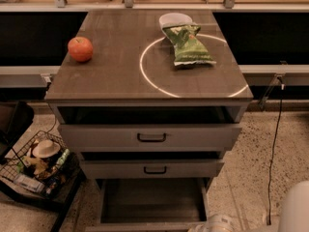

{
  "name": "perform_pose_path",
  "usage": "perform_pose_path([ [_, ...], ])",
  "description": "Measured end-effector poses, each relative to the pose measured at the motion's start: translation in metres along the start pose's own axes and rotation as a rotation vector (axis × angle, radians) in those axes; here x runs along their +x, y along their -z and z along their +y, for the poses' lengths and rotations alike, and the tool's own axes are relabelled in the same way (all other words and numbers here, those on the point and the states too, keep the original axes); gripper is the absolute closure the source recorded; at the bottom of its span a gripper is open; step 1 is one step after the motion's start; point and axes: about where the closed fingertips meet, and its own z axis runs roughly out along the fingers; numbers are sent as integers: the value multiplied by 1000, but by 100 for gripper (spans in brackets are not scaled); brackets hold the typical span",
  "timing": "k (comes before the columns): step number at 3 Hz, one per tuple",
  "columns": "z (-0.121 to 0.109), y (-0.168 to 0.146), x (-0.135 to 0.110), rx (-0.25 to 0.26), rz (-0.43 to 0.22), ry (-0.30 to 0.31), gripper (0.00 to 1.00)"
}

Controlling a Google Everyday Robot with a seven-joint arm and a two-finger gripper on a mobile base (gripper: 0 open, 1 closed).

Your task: Close bottom drawer

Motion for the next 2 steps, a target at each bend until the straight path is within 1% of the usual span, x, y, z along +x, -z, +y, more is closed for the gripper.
perform_pose_path([
  [1,-29,-18,-13,20,-23,44,100],
  [2,-51,-28,-21,42,-39,65,100],
])
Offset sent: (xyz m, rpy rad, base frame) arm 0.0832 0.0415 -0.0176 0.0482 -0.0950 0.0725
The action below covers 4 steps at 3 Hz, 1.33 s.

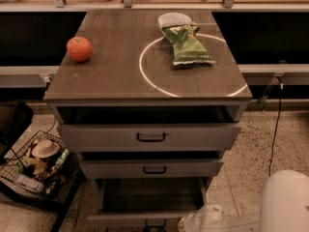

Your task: Close bottom drawer

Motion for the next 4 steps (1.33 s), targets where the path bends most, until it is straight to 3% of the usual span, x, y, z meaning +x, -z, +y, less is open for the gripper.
perform_pose_path([
  [1,-24,-5,-5,31,-13,16,100],
  [2,-77,-1,-17,101,-38,43,100],
  [3,-79,-2,-17,102,-39,43,100],
  [4,-96,-18,-20,120,-53,45,100],
])
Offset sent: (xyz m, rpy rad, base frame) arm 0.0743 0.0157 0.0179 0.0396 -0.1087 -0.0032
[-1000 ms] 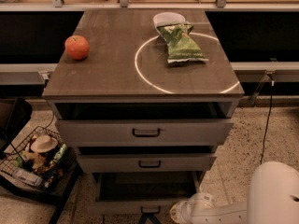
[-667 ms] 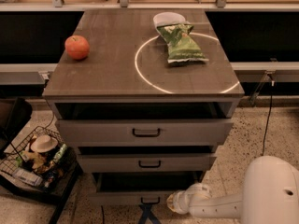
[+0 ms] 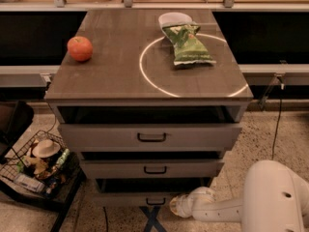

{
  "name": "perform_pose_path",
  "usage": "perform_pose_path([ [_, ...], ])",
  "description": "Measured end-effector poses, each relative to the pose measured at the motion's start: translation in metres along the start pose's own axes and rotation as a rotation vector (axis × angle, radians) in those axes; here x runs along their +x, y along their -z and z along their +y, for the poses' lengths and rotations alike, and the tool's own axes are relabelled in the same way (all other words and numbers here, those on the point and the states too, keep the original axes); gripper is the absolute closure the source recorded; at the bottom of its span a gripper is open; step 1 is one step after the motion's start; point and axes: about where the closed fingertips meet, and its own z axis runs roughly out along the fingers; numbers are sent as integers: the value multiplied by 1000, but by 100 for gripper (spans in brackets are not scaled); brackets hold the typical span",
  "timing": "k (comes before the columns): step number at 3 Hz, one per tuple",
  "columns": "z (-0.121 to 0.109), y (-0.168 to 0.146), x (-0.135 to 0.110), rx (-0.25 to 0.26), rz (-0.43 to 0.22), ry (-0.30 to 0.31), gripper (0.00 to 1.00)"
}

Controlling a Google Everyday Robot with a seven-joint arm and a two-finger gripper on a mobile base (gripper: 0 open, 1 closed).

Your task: Close bottom drawer

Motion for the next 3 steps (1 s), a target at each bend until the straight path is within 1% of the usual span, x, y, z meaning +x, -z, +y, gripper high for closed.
perform_pose_path([
  [1,-42,-39,-14,37,-46,38,100],
  [2,-37,-33,-11,39,-71,36,100],
  [3,-37,-33,-11,39,-71,36,100],
])
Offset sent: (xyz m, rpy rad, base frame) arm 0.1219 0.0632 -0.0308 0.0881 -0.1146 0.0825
